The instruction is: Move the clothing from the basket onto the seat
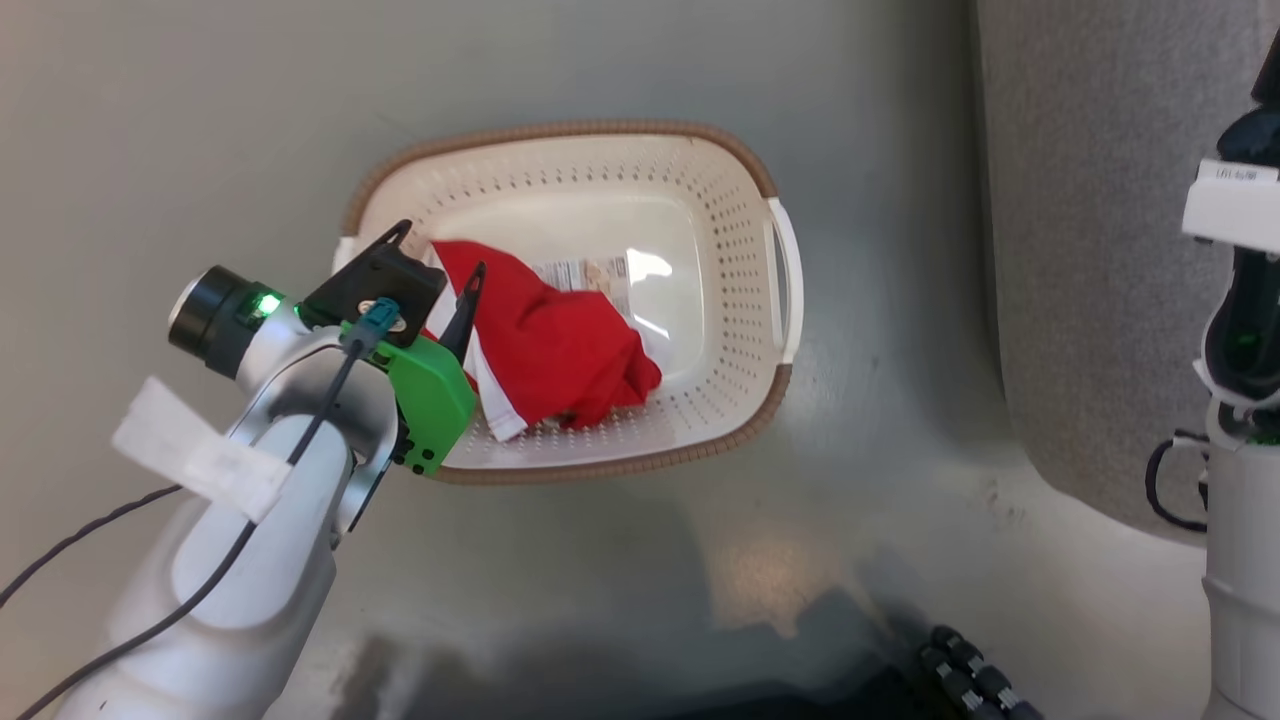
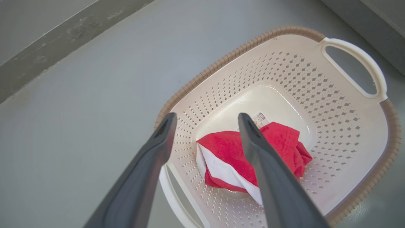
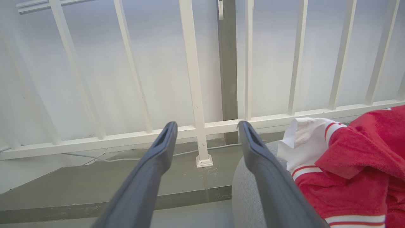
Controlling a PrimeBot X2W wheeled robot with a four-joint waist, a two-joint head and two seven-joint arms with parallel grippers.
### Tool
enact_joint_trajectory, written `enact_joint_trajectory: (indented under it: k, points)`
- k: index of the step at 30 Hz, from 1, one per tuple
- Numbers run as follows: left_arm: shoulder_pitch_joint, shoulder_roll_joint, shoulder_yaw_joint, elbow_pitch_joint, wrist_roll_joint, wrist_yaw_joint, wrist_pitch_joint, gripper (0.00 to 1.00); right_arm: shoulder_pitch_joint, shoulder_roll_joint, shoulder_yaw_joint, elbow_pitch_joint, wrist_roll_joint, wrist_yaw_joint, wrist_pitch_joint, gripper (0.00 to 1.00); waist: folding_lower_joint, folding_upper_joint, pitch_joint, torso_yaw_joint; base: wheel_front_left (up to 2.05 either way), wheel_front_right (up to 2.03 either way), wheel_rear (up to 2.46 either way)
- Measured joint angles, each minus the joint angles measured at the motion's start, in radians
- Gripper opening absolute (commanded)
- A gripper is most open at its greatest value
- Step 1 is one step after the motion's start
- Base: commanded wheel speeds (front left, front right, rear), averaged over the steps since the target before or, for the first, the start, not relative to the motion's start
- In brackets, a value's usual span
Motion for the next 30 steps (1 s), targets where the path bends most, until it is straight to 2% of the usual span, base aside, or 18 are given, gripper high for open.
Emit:
enact_joint_trajectory:
  k: [11,30]
  points:
    - [-0.076,-0.003,-0.091,0.127,0.047,-0.043,0.016,1.0,-0.084,0.008,0.02,0.012,0.002,0.001,-0.025,1.0,0.0,0.0,0.116,-0.05,0.0,0.0,0.0]
    - [-0.166,0.01,-0.178,0.269,0.073,-0.06,0.034,1.0,-0.149,0.028,0.058,0.03,0.016,0.009,-0.046,1.0,-0.0001,0.0,0.216,-0.139,0.0,0.0,0.0]
